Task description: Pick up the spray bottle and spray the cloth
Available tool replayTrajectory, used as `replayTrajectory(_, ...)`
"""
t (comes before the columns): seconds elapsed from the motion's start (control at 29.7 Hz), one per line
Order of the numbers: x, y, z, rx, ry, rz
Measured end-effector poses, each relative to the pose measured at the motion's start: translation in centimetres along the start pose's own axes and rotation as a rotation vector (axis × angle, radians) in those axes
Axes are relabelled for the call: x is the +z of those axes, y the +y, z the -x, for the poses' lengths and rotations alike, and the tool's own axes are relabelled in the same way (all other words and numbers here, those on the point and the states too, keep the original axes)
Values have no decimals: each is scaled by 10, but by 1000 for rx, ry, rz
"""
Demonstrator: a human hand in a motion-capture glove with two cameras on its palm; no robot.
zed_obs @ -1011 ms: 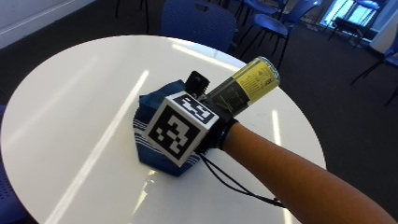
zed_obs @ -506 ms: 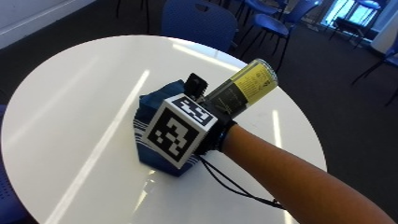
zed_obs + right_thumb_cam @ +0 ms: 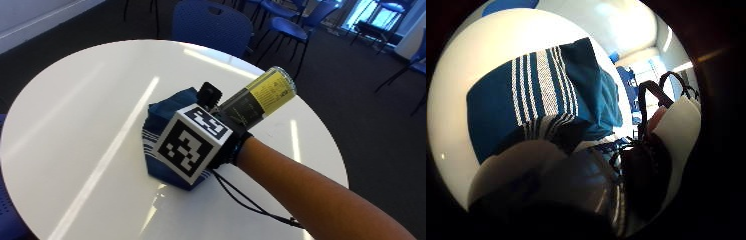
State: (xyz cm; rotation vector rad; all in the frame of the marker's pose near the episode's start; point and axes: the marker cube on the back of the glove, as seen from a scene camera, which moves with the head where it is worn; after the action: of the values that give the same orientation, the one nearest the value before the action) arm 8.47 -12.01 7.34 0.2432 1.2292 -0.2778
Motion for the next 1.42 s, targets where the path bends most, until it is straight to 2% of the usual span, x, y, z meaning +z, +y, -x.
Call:
replayTrajectory(0.4, -12, -10, -10, 95, -120, -36)
replayTrajectory(0.67, -25, -18, -36, 292, -404, -28)
replayTrajectory(0.91, -27, -22, -51, 401, -563, -17)
replayTrajectory(1.21, -25, -35, -67, 632, -1086, 3)
replayTrajectory(1.42, -26, -59, -80, 812, -1500, -98)
